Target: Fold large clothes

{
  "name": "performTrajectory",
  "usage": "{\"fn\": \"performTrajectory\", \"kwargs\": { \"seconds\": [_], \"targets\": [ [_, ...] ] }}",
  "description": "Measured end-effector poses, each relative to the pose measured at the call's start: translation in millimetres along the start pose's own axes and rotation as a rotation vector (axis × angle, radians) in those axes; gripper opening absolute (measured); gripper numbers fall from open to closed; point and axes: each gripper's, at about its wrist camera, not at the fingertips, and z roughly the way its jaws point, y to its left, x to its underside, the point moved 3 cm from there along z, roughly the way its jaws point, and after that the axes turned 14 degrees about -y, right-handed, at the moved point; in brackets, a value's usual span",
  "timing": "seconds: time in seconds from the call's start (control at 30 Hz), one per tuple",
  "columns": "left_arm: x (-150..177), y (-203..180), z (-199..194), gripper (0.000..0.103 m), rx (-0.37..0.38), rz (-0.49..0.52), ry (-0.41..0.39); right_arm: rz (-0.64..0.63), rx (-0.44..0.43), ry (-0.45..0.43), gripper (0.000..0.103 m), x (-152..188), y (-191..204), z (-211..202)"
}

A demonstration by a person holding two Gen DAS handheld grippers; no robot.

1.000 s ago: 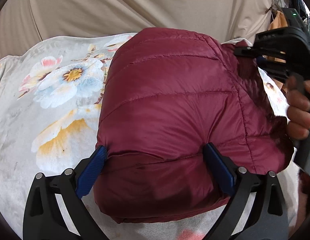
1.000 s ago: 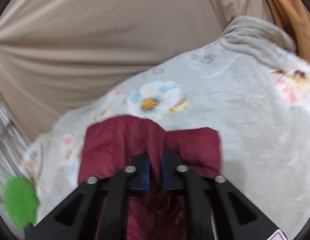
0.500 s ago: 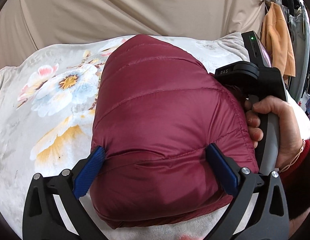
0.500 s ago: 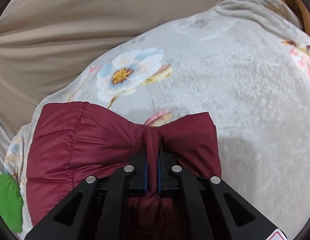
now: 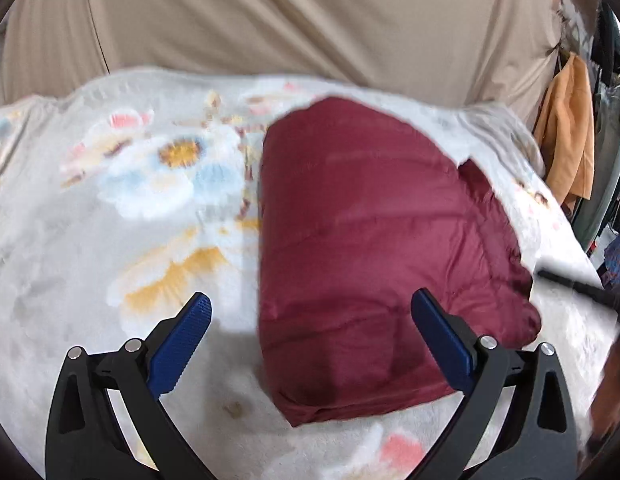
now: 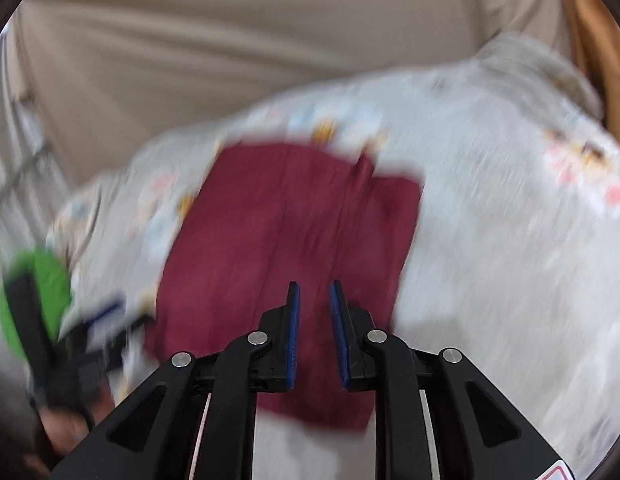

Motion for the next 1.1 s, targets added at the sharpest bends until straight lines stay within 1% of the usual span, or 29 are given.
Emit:
{"fn": "performTrajectory", "kwargs": {
  "seconds": [0.03, 0.07, 0.1, 0.13, 0.2, 0.23, 0.27, 0.3, 0.37, 0.4, 0.43, 0.5, 0.53, 0.6, 0.63, 0.67, 0.73, 0.77, 0.8, 0.83, 0.87, 0.93, 0.97, 1.1],
  "targets": [
    [7.6, -1.2, 7.3, 0.098, 0.014, -0.003, 0.038, -0.026, 0.037, 0.033, 0.017, 17.4, -0.4, 9.8],
    [14.6, -1.5, 13.2, 0.098, 0.025, -0.013, 0.062, -0.033, 0.039, 0.041, 0.013, 30.2, -1.0, 16.9],
    [20.0, -1.0, 17.8, 0.098, 0.036, -0.027, 0.081, -0.024, 0.034, 0.034, 0.012, 36.1, -2.7, 19.9],
    [26.3, -0.1, 23.2, 0.098, 0.059, -0.054, 0.109, -0.013, 0.035, 0.032, 0.012, 36.9, -3.8, 19.0],
    [33.3, 8.5, 30.0, 0.098, 0.097, -0.146, 0.171, 0.019, 0.034, 0.035, 0.012, 28.5, -4.9, 5.4],
    [34.4, 11.5, 29.2, 0.098, 0.110, -0.174, 0.183, 0.031, 0.026, 0.016, 0.015, 25.0, -4.7, -1.7],
    [32.8, 15.3, 26.1, 0.098, 0.125, -0.204, 0.186, 0.036, 0.007, -0.021, 0.016, 21.0, -4.0, -13.1],
    [30.8, 18.4, 22.2, 0.098, 0.130, -0.215, 0.178, 0.024, 0.011, -0.032, 0.016, 21.1, -4.8, -18.6],
    [27.3, 21.3, 17.2, 0.098, 0.127, -0.212, 0.156, 0.011, 0.032, 0.004, 0.018, 30.6, -10.6, -8.6],
    [26.2, 20.9, 16.5, 0.098, 0.130, -0.211, 0.155, 0.015, 0.024, 0.038, 0.018, 41.3, -15.6, 4.4],
    [25.1, 20.9, 15.8, 0.098, 0.132, -0.212, 0.156, 0.025, 0.017, 0.037, 0.017, 45.5, -19.0, 7.3],
    [19.2, 19.2, 12.6, 0.098, 0.129, -0.198, 0.151, 0.044, 0.023, 0.036, 0.017, 39.5, -20.1, 1.1],
    [14.0, 18.1, 10.2, 0.098, 0.129, -0.184, 0.137, 0.050, 0.023, 0.024, 0.018, 32.4, -19.1, -6.7],
    [-0.8, 15.8, 5.1, 0.098, 0.129, -0.147, 0.094, 0.077, 0.003, -0.031, 0.029, 15.8, -20.9, -18.4],
    [-9.0, 14.3, 5.5, 0.098, 0.130, -0.132, 0.075, 0.107, -0.014, -0.049, 0.045, 6.6, -25.1, -20.2],
    [-15.7, 12.9, 8.4, 0.098, 0.131, -0.119, 0.065, 0.129, -0.024, -0.058, 0.055, -0.3, -29.8, -18.4],
    [-24.4, 12.4, 20.6, 0.098, 0.126, -0.100, 0.069, 0.155, 0.002, -0.037, 0.056, -9.2, -41.5, -1.1],
    [-25.3, 11.3, 32.7, 0.098, 0.116, -0.096, 0.091, 0.165, 0.009, -0.011, 0.057, -10.6, -46.6, 10.0],
    [-24.0, 10.6, 42.6, 0.098, 0.113, -0.101, 0.116, 0.190, -0.003, 0.017, 0.057, -11.0, -44.8, 24.6],
    [-22.2, 10.3, 47.9, 0.098, 0.118, -0.114, 0.129, 0.241, -0.042, 0.047, 0.058, -9.6, -49.9, 37.1],
    [-20.2, 10.1, 56.2, 0.098, 0.139, -0.143, 0.147, 0.278, -0.066, 0.060, 0.059, -8.0, -53.0, 42.8],
    [-17.0, 9.5, 65.6, 0.098, 0.154, -0.187, 0.171, 0.332, -0.107, 0.078, 0.062, -6.6, -58.3, 53.0],
    [-16.3, 7.8, 70.5, 0.098, 0.161, -0.204, 0.176, 0.343, -0.119, 0.081, 0.064, -6.4, -59.8, 56.7],
    [-15.8, 0.5, 78.3, 0.098, 0.134, -0.189, 0.165, 0.371, -0.159, 0.084, 0.067, -8.1, -64.1, 67.2]
  ]
}}
